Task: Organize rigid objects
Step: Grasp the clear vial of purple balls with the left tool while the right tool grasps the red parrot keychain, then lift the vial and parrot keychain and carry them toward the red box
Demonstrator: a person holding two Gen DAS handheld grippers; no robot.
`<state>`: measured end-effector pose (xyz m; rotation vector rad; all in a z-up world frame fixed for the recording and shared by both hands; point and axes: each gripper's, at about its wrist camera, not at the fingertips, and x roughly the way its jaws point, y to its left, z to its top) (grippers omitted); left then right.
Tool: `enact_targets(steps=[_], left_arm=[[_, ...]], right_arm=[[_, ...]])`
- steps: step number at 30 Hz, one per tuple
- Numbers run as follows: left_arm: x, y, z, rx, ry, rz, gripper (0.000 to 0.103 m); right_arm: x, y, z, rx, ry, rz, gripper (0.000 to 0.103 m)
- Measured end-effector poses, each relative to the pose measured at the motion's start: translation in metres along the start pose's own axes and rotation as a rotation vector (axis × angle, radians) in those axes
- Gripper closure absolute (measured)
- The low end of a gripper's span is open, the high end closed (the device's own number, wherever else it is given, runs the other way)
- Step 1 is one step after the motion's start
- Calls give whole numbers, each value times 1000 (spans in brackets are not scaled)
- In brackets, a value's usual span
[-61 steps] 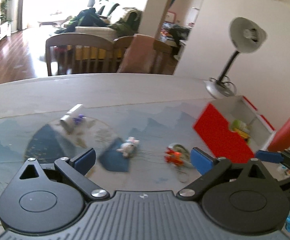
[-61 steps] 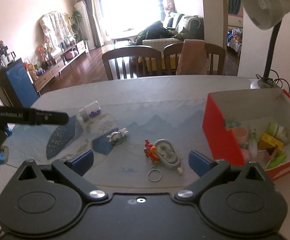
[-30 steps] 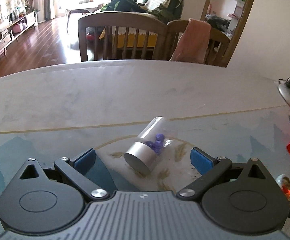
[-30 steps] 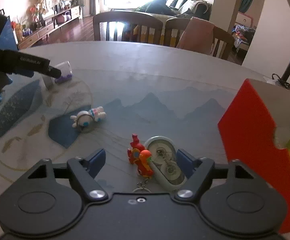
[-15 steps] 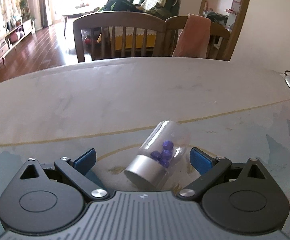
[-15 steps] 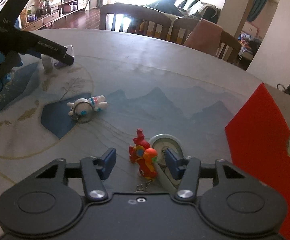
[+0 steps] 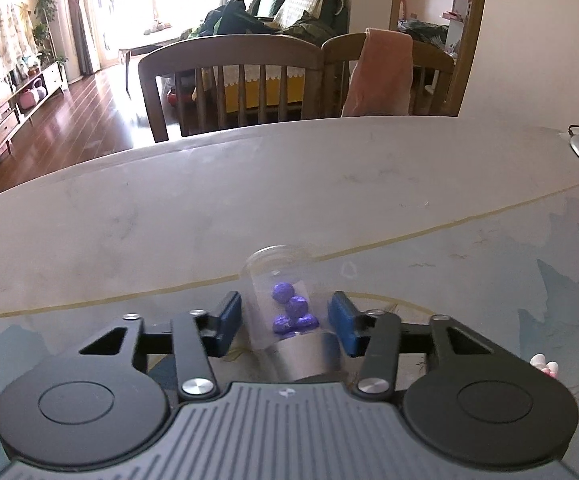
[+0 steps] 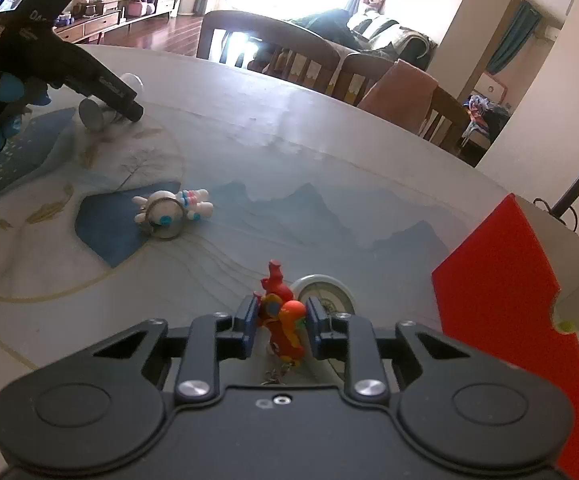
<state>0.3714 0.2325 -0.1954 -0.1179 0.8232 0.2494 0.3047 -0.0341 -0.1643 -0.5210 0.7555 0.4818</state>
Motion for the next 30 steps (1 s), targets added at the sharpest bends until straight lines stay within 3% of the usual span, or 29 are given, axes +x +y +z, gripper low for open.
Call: enact_targets(steps=[13,30], left_arm=[[-29,-3,-13,-27,20,-8,61],[-125,-32,-41,-28,21,-139,62]], right_arm=[[-29,-11,-7,133,-14,29,83],[-112,-44,-15,297,-91,105,83]])
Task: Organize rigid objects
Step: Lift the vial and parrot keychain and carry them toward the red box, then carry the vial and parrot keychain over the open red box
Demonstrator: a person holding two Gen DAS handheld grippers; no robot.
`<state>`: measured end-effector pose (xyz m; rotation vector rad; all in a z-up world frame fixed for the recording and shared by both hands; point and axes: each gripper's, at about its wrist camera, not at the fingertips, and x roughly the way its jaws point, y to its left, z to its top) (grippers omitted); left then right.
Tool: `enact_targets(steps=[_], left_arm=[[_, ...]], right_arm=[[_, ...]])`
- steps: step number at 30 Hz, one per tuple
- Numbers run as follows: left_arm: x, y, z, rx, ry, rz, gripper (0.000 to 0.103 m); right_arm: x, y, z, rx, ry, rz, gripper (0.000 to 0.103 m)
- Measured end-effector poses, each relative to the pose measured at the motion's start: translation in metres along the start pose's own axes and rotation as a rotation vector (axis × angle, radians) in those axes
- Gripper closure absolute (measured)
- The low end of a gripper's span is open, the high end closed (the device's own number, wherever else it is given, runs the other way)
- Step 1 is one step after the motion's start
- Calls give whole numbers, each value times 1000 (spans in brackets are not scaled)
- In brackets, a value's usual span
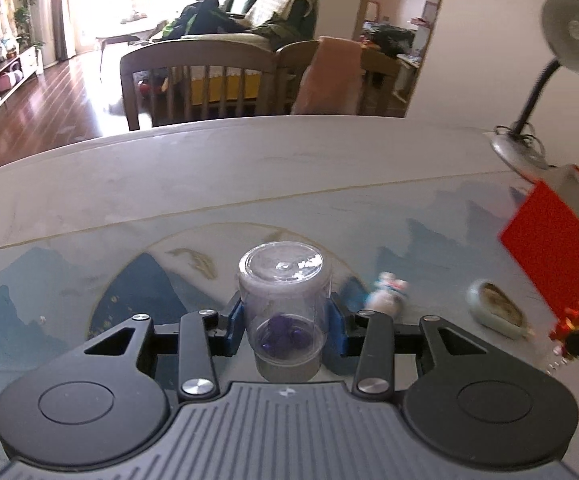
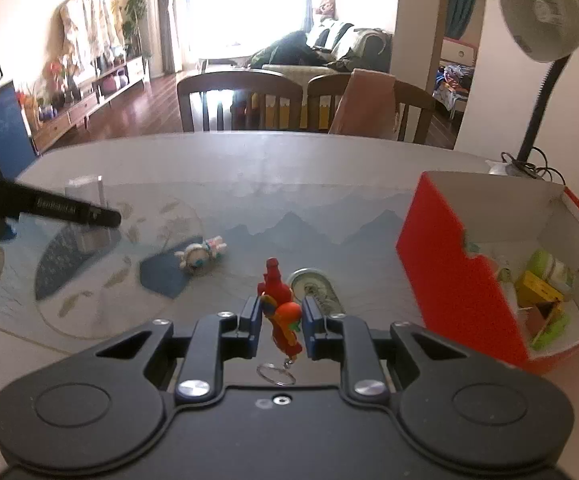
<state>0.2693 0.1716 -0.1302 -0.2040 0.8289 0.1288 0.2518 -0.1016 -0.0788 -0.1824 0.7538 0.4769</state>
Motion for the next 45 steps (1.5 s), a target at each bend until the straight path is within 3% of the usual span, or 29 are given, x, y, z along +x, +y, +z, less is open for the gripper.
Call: enact_targets(steps=[11,22,30,45], left_arm=[[-61,-60,9,9,27,-122,62],[-92,-132,20,67,0,-199,62],[-88,-192,30,119,8,-233,62],[-38,-306,55,215,50,-259,62]], right_arm=[[-54,-32,14,71,-55,46,83],[-83,-82,28,72,-100,52,83],[-91,-129,29,77,-121,31,83],[-86,-233,23,150,-151,-28,83]])
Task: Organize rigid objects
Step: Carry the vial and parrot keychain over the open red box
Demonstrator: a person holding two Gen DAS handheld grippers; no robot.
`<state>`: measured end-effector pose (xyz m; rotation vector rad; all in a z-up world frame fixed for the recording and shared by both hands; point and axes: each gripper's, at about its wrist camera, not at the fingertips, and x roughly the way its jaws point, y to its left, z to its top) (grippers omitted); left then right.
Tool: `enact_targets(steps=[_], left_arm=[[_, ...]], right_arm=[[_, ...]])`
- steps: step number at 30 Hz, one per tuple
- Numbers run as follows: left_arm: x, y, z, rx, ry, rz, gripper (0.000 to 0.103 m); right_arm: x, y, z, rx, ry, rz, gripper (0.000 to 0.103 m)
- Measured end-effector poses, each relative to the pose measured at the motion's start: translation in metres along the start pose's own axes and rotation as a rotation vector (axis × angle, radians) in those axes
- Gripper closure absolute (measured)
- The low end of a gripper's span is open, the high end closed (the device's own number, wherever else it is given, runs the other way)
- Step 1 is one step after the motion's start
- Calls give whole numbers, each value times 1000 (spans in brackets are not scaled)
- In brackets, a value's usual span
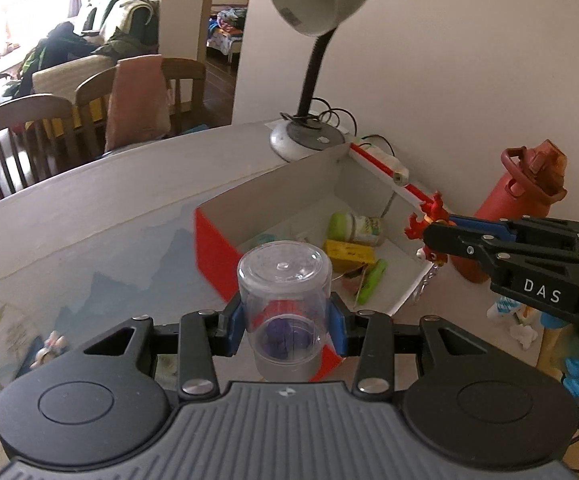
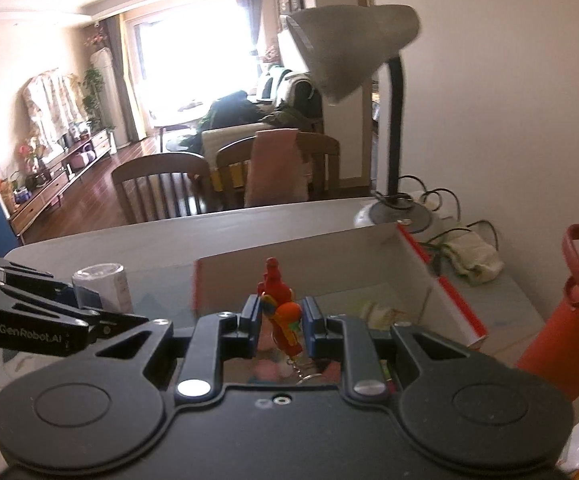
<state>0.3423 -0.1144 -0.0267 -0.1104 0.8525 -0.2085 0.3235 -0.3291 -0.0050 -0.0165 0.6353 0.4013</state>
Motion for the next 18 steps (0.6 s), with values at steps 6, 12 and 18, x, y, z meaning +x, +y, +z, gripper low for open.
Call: enact_targets(steps=[6,12,18], left_arm=[[31,-21,27,27,9,20,62],[72,-31,47,29,47,37,62],[116,-41,61,36,102,62,62]], right_arm=[[15,-33,3,22,5,-26,83],[38,-59,3,41,26,-49,83],[63,-76,-8,23,85,-87,83]])
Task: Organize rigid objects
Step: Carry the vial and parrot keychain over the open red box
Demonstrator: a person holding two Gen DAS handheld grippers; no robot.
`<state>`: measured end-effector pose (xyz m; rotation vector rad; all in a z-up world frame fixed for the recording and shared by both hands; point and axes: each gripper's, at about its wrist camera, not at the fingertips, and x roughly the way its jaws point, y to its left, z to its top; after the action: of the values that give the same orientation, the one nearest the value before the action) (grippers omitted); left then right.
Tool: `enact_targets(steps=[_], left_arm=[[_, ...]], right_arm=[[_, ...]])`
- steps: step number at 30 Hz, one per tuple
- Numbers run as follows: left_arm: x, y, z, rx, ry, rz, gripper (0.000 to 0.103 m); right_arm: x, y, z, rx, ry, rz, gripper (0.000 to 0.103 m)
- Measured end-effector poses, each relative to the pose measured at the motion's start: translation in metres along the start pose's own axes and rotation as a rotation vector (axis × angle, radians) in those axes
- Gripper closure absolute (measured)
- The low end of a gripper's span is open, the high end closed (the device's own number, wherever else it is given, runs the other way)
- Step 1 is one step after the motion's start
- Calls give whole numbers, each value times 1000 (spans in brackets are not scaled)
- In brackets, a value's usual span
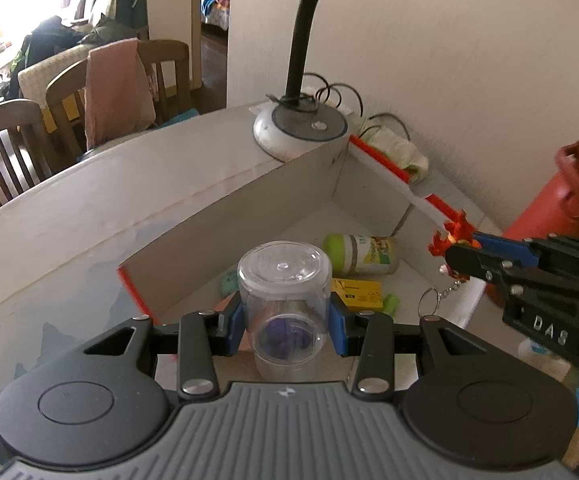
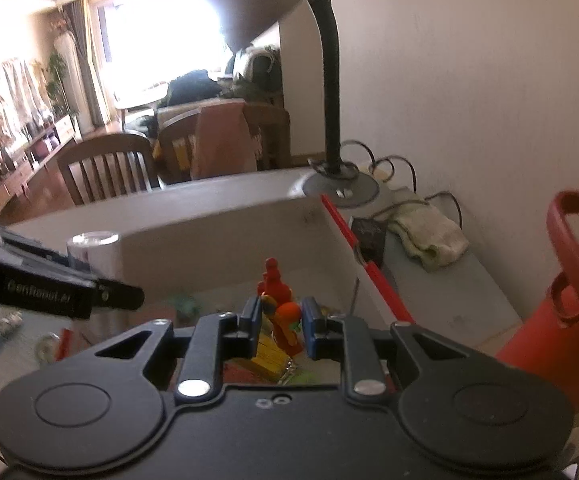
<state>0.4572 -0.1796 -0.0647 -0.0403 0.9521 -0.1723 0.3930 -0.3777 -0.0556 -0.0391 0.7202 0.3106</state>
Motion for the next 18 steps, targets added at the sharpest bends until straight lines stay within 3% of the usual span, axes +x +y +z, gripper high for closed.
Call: enact_targets(steps=[14,18], left_arm=[[79,-14,16,33,148,25,62],[90,-15,20,28,162,30,62]], right_arm=[[42,-6,-23,-55,116,-23,83],[45,-3,-25,-82,114,-26,82]])
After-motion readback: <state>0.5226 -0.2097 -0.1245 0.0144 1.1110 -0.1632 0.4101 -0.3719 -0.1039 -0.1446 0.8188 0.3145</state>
